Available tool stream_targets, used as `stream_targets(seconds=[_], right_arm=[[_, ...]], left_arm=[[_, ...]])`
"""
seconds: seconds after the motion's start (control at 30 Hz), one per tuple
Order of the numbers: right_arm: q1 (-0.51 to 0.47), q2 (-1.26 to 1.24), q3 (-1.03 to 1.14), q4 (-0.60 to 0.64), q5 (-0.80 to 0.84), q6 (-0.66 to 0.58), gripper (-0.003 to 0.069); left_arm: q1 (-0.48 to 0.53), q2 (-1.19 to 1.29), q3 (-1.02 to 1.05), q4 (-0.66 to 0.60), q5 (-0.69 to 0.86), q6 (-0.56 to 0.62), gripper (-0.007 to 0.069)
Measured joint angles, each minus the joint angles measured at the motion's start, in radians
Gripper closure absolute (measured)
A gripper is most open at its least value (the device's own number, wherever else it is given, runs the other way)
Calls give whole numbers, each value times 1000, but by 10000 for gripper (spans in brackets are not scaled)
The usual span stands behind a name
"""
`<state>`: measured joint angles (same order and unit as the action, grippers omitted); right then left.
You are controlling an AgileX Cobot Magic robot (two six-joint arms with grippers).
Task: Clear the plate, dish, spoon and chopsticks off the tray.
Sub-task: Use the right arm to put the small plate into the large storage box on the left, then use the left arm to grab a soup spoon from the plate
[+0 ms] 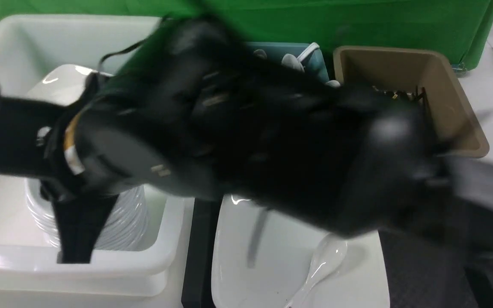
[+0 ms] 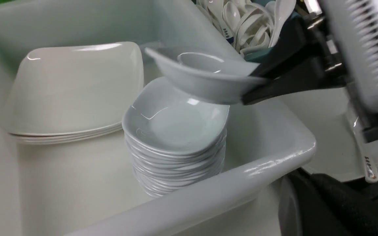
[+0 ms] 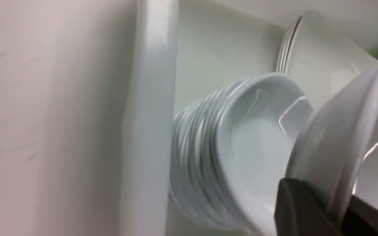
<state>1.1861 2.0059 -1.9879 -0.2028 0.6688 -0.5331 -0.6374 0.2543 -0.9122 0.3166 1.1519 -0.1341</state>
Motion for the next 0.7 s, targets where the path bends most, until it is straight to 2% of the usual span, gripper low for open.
stream_targets(seconds=[0.13,0.17,0.27,0.33,0.43,0.5,0.57,0.63,0.7], right_arm=[[0,110,-83,-64,4,2,565],[0,124,-90,-85,16,13,531],[0,137,-92,-102,63,28,336],[1,134,-94,-108,92,39,242],[7,113,-96,-111,150,62,174],[15,71,-97,-113,251,111,166],[18,30,-102,-116,345,156,191],[12,-34,-98,-136,462,220,264],[-15,-111,-53,-146,462,289,379]], left_arm=[[0,-7,0,-18,10,0,608],[0,-7,0,-23,10,0,608],[0,-7,0,-28,4,0,608],[0,-7,0,-35,-5,1,608],[0,-6,0,-56,-30,20,608],[0,7,0,-94,-44,41,608],[0,33,0,-125,-46,58,608],[0,93,0,-163,-53,77,608],[0,162,0,-197,-83,98,608]])
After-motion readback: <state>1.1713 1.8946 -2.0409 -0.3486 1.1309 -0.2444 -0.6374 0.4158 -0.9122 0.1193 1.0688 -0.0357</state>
